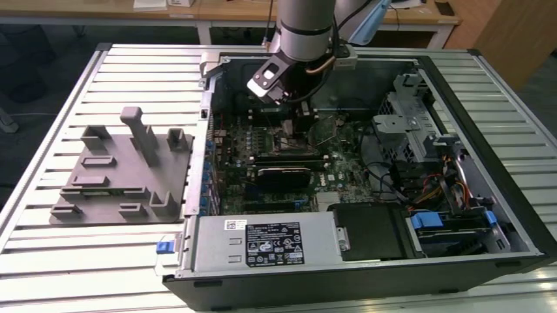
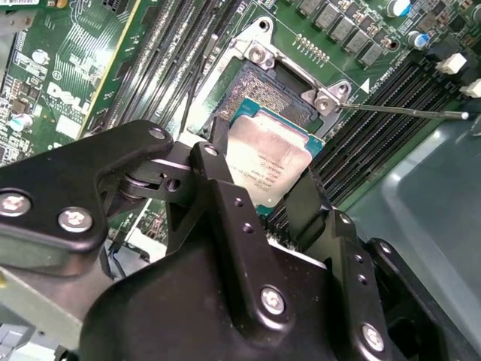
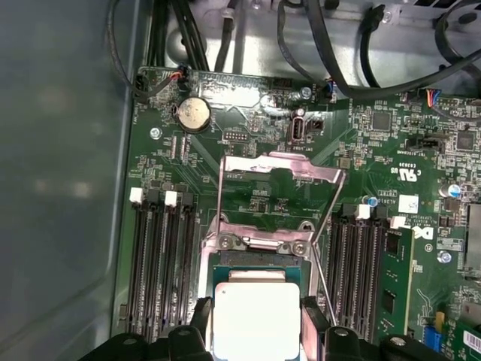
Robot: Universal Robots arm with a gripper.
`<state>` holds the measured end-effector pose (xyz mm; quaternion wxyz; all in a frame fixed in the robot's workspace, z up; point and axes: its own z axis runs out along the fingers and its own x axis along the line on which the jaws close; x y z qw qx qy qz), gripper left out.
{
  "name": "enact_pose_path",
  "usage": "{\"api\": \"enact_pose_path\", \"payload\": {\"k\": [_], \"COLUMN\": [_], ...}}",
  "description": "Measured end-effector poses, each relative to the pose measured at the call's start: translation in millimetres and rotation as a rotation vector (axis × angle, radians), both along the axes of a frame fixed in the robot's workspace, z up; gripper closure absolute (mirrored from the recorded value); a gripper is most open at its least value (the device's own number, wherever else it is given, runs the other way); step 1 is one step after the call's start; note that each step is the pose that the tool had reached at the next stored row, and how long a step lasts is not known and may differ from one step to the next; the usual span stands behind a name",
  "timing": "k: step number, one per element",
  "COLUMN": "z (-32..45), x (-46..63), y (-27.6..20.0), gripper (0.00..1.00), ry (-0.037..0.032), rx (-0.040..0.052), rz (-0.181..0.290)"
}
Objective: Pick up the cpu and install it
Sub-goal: 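Place the cpu into insertion slot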
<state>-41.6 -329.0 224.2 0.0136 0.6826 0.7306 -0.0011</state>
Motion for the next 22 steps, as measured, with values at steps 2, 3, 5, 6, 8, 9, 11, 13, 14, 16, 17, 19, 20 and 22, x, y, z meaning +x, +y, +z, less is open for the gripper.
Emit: {"api": "enact_pose_path", "payload": {"k": [2, 3, 5, 6, 8, 9, 11, 13, 14, 16, 17, 19, 20, 22], "z": [-1.2, -2.1, -4.0, -4.6, -5.2, -5.2, -5.5, -6.5, -7.1, -8.0, -8.6, -10.3, -11.3, -13.2], "x": [0.0, 0.0, 0.0, 0.0, 0.0, 0.0, 0.0, 0.0, 0.0, 0.0, 0.0, 0.0, 0.0, -0.2], "y": [0.0, 0.0, 0.0, 0.0, -0.1, -0.1, 0.0, 0.1, 0.0, 0.0, 0.0, 0.0, 0.0, 0.2], "gripper": [0.45, 0.45, 0.45, 0.45, 0.45, 0.45, 0.45, 0.45, 0.45, 0.45, 0.45, 0.45, 0.45, 0.45], "ry": [-0.0001, -0.0003, -0.0007, -0.0008, -0.0007, -0.0006, -0.0008, -0.0010, -0.0009, -0.0008, -0.0008, -0.0008, -0.0009, -0.0011], "rx": [0.0000, 0.0000, 0.0000, 0.0000, -0.0003, -0.0004, -0.0001, 0.0002, -0.0001, -0.0003, -0.0003, -0.0003, -0.0002, -0.0004], "rz": [-0.001, -0.002, -0.003, -0.003, -0.004, -0.004, -0.004, -0.005, -0.005, -0.005, -0.005, -0.005, -0.005, -0.006]}}
